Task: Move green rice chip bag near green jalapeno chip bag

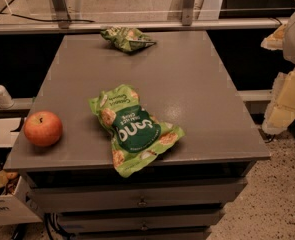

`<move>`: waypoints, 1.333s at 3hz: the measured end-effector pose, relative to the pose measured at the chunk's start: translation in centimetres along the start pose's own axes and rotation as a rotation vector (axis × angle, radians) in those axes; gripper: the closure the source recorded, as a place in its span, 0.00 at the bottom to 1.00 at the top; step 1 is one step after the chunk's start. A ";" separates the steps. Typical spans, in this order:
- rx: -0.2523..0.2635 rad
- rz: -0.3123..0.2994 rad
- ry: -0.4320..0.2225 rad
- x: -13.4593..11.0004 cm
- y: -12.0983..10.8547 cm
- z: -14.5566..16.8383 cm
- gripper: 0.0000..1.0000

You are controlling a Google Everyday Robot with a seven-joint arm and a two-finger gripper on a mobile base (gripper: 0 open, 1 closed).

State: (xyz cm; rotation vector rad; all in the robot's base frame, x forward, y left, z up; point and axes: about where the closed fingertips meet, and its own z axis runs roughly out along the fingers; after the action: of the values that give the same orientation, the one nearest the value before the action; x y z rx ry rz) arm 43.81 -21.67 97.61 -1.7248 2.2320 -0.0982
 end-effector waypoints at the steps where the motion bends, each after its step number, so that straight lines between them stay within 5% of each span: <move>1: 0.000 0.000 0.000 0.0 0.0 0.0 0.00; 2: -0.004 -0.024 -0.035 -1.4 -0.1 0.6 0.00; 4: -0.098 -0.108 -0.175 -8.0 -0.4 6.0 0.00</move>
Offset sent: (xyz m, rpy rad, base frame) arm 0.0126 0.0313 -0.0128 0.0627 0.0017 0.0789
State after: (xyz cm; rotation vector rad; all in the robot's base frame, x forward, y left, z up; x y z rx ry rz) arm 47.65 -13.32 93.68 -1.8290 2.0489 0.1348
